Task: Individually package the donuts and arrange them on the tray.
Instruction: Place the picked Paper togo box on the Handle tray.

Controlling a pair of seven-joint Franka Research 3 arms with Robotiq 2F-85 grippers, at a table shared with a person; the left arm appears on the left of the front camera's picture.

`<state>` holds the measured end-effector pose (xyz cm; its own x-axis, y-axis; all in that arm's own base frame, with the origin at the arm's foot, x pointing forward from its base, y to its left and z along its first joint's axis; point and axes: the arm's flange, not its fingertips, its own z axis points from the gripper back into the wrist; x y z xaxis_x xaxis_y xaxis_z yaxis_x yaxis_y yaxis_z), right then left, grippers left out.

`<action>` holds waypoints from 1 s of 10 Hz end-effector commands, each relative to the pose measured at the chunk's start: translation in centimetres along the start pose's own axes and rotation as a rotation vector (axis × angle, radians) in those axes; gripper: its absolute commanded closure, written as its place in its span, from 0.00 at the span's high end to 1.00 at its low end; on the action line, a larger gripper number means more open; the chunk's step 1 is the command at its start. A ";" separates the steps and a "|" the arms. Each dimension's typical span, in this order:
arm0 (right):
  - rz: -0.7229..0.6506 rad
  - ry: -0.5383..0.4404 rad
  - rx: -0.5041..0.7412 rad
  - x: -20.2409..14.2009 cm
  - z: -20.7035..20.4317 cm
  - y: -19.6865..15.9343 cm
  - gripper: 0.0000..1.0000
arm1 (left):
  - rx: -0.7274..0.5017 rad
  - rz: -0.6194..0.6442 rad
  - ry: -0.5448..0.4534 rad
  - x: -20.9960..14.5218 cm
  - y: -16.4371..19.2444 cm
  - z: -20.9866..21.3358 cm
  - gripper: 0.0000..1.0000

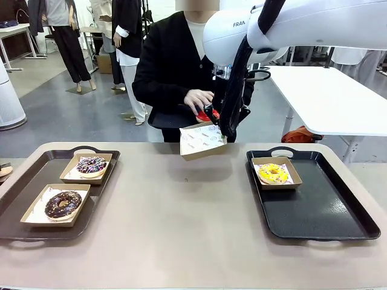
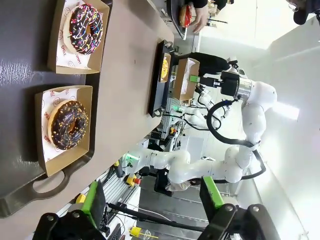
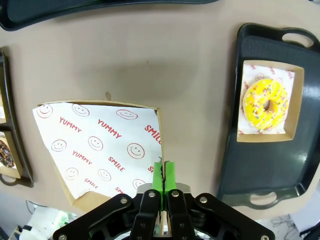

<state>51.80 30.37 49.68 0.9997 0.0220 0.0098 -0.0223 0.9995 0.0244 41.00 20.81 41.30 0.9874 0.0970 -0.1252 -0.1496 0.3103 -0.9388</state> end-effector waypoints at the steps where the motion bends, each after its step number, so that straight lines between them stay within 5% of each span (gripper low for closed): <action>1: -0.002 -0.003 0.002 0.1 0.1 -0.1 0.00 | -0.001 -0.001 -0.004 -0.1 0.0 0.2 1.00; 10: -0.002 -0.003 0.002 0.1 0.1 -0.1 0.00 | -0.001 -0.001 -0.004 -0.1 0.0 0.2 1.00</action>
<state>51.82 30.34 49.68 0.9997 0.0214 0.0099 -0.0217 0.9995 0.0243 40.99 20.82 41.30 0.9873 0.0973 -0.1253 -0.1497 0.3103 -0.9388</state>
